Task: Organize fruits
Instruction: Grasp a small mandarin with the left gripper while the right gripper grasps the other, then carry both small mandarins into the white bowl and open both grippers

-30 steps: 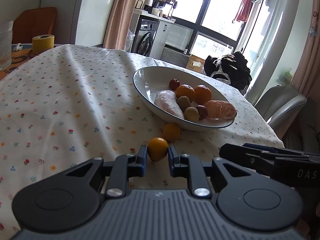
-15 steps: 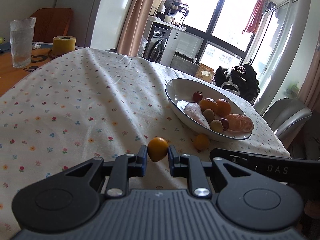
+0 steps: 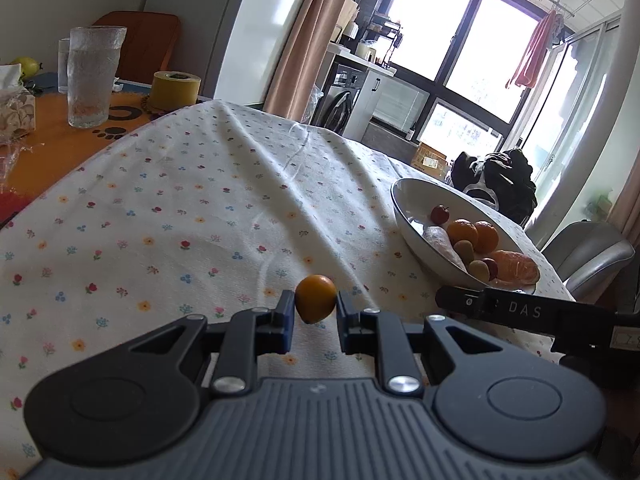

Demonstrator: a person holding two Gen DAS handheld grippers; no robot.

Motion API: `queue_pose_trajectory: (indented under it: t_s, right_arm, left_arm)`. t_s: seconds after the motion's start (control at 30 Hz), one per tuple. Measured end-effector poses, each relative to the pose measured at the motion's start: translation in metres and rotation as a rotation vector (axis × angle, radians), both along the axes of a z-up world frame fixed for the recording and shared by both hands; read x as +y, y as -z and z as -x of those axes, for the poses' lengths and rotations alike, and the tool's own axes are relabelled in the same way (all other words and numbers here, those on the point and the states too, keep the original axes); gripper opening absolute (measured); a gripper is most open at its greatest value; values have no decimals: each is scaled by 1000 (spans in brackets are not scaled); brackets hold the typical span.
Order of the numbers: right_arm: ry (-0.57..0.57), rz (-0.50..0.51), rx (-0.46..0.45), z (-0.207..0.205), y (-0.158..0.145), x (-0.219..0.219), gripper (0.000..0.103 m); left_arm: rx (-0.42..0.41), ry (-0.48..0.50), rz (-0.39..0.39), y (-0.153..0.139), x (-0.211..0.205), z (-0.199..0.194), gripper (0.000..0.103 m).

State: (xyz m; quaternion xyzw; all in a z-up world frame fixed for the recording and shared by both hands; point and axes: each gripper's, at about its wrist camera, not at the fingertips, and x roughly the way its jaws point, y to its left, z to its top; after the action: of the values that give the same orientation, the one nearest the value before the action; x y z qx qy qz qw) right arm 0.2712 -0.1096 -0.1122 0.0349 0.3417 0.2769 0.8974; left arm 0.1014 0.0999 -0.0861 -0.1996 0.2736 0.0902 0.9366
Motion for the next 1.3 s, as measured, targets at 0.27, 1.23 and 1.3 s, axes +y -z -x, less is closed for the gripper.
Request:
queue_pose_trajectory:
  t_s: [0.27,1.23,1.3]
  right_arm:
    - [22,-7,-10,-3,3,8,23]
    - [10,-166,-68,9,-37,-83,23]
    - [29,-165,-80,8,-40,-90,23]
  left_arm:
    - [0,-17,15,2,10,4,20]
    - [-64,116,-78,-39,-74,-28,20]
    - [-68,134,-79,-40,-80,-33,20]
